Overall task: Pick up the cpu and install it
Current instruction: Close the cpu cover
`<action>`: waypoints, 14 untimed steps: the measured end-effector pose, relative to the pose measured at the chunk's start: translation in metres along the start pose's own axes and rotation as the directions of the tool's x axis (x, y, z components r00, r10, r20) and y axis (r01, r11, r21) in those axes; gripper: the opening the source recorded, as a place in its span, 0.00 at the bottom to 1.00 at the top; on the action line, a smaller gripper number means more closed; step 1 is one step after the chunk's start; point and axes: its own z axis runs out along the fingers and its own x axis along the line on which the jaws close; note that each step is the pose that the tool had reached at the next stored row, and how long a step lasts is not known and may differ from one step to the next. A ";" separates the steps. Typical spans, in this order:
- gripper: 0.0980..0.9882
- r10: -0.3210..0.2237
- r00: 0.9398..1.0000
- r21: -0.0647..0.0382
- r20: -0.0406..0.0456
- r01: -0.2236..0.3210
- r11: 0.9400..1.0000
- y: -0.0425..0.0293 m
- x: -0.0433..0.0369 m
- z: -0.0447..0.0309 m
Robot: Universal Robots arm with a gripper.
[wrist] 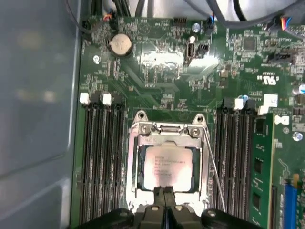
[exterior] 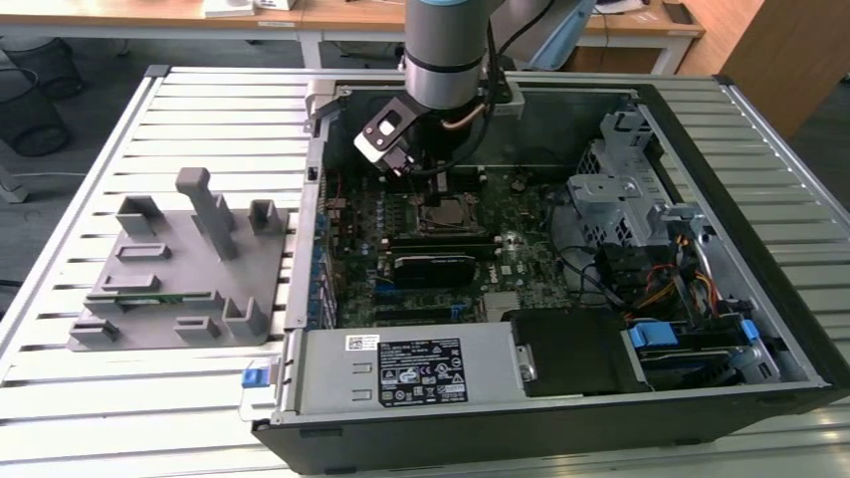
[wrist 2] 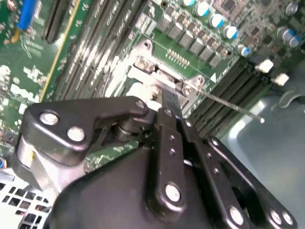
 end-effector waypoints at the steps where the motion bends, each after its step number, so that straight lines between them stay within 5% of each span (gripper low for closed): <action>1: 0.01 0.000 1.000 0.000 0.000 0.000 1.000 0.0006 0.0000 0.0001; 14: 0.01 0.000 1.000 0.000 0.000 0.000 1.000 0.0153 -0.0007 0.0003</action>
